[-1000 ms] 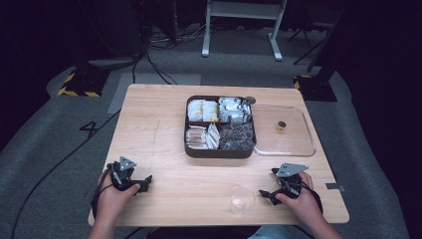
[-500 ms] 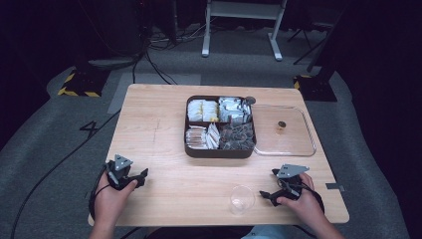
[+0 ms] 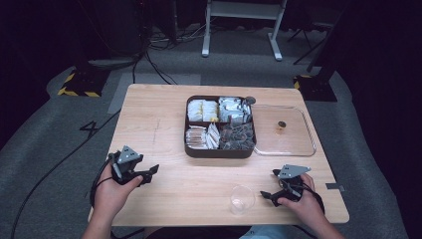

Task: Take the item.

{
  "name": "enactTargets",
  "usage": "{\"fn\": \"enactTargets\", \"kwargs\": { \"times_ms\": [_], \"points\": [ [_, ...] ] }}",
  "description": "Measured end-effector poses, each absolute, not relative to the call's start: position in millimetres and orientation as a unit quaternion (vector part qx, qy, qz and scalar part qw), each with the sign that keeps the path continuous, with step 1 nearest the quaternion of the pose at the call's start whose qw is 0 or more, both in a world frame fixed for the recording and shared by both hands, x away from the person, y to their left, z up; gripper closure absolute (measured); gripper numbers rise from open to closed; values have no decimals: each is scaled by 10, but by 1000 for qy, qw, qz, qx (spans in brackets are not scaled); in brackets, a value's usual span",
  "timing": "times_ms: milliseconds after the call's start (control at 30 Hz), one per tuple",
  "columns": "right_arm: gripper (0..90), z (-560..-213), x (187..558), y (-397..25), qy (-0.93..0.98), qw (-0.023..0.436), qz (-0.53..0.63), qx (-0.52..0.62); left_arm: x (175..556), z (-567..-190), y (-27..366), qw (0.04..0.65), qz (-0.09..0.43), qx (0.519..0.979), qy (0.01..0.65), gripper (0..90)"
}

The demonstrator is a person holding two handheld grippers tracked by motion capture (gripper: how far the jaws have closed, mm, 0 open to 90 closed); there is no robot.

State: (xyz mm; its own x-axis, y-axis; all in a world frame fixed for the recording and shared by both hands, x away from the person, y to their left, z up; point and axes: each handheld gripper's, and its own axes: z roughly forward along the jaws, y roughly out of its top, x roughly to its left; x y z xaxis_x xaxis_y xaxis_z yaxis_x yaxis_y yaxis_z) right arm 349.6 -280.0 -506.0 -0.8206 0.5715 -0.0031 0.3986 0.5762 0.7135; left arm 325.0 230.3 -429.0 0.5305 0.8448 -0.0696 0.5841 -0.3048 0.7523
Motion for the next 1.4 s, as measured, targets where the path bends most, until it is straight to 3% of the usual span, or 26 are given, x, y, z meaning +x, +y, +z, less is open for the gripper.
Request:
{"fn": "enactTargets", "kwargs": {
  "times_ms": [733,1400],
  "points": [
    [17,-5062,3529,-2798,884,113,371,262,3648,-3879,1757,411,180,779,438,312],
    [17,-5062,3530,-2796,884,112,371,261,4538,-3621,1113,411,210,770,440,313]
  ]
}}
